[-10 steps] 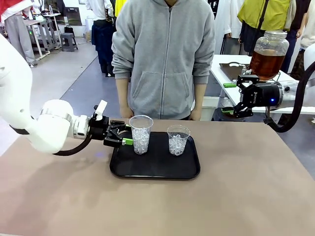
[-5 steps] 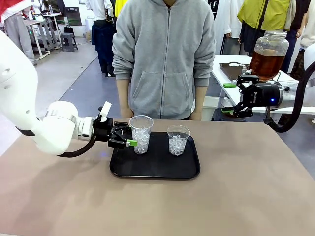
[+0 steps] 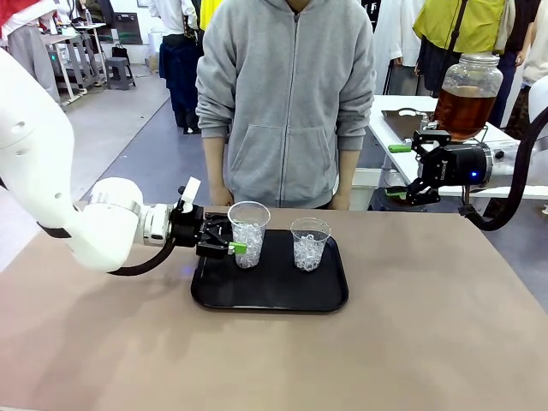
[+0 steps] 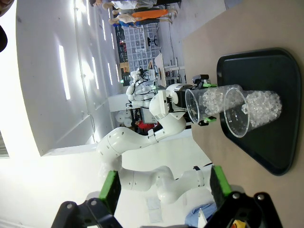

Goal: Pour the drink into the iced cup.
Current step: Pick up the iced cup indicated by the human and present it to them.

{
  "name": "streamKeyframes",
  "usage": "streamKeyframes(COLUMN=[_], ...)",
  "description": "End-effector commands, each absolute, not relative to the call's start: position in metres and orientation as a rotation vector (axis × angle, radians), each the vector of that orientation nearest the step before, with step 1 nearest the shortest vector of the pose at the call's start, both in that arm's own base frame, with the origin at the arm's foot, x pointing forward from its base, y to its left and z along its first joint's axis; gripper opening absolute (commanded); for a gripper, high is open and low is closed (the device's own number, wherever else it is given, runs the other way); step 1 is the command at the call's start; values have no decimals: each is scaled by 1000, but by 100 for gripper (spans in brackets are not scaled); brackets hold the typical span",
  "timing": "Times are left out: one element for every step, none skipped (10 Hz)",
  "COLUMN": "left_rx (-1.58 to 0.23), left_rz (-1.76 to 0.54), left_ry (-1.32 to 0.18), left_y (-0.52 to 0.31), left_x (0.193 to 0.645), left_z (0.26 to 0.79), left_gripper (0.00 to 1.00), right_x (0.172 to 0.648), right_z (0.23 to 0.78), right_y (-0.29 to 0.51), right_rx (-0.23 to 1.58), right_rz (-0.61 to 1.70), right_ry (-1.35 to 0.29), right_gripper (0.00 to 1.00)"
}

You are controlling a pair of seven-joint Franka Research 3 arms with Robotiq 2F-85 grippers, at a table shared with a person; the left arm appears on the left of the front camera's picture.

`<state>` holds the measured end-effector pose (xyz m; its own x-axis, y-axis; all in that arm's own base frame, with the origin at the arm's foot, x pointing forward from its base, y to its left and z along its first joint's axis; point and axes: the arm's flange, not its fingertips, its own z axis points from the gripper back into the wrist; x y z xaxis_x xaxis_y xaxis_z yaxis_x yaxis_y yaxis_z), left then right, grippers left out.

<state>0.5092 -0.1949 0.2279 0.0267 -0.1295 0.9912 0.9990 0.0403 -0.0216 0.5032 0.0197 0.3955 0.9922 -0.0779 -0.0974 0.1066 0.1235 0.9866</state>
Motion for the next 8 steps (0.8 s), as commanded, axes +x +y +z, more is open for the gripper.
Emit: streamKeyframes(left_rx=[-1075, -1082, -1084, -1086, -1091, -1094, -1093, -1092], left_rz=[-1189, -1187, -1180, -1176, -1175, -1173, -1170, -1169], left_ry=[-1149, -1149, -1148, -1152, -1150, -1148, -1151, -1148], left_y=[-202, -205, -207, -208, -210, -212, -212, -213], left_x=[513, 513, 514, 515, 515, 516, 516, 515], left_z=[222, 221, 220, 219, 218, 217, 216, 216], left_gripper=[100, 100, 100, 100, 100, 100, 100, 100], right_x=[504, 504, 504, 504, 504, 504, 504, 504], right_z=[397, 397, 397, 397, 397, 397, 397, 397], right_y=[19, 19, 19, 19, 19, 19, 19, 19], right_rx=[1439, 1439, 1439, 1439, 1439, 1439, 1439, 1439], right_rz=[-139, -139, -139, -139, -139, -139, -139, -139], right_ry=[18, 18, 18, 18, 18, 18, 18, 18], right_gripper=[100, 100, 100, 100, 100, 100, 100, 100])
